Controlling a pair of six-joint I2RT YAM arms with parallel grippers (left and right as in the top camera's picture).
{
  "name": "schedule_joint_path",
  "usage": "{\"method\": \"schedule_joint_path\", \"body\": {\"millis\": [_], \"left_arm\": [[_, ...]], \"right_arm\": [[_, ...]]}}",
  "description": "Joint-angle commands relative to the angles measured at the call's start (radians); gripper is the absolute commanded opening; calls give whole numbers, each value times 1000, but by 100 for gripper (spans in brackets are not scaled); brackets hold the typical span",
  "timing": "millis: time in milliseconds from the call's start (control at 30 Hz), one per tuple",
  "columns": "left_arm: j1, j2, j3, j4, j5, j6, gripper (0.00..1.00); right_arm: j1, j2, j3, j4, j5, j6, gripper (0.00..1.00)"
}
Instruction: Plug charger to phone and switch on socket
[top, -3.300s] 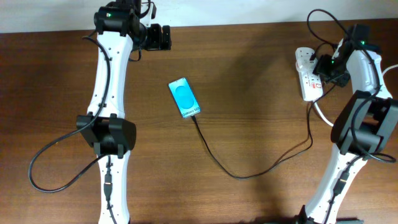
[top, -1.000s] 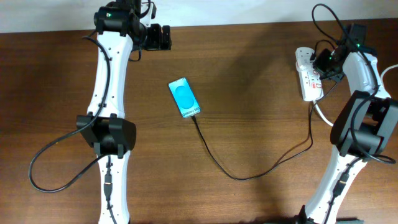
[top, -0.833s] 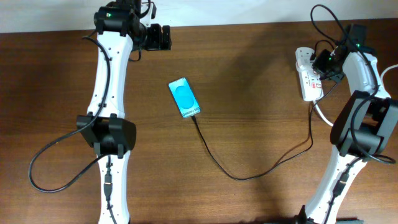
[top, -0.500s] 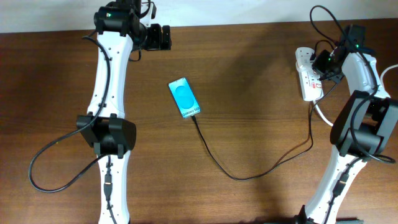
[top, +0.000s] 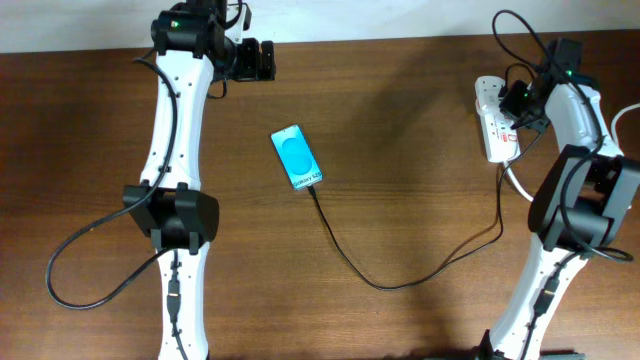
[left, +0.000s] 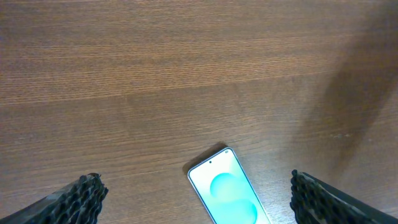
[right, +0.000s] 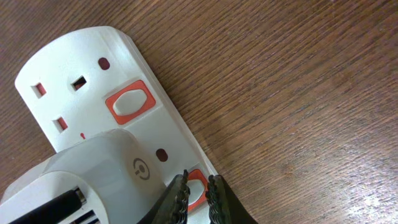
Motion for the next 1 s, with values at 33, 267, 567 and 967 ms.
{"method": "schedule_joint_path", "body": {"millis": [33, 267, 567, 967], "left_arm": [[5, -5, 21, -1, -7, -2, 99], [5, -5, 21, -1, -7, -2, 99], [5, -5, 21, -1, -7, -2, 99], [5, -5, 21, -1, -7, -2, 99]], "right_arm": [[92, 68, -27, -31, -79, -34, 15], [101, 68, -27, -38, -150, -58, 15], [104, 68, -27, -77, -262, -94, 15], [59, -122, 52, -259, -255, -100, 38]]}}
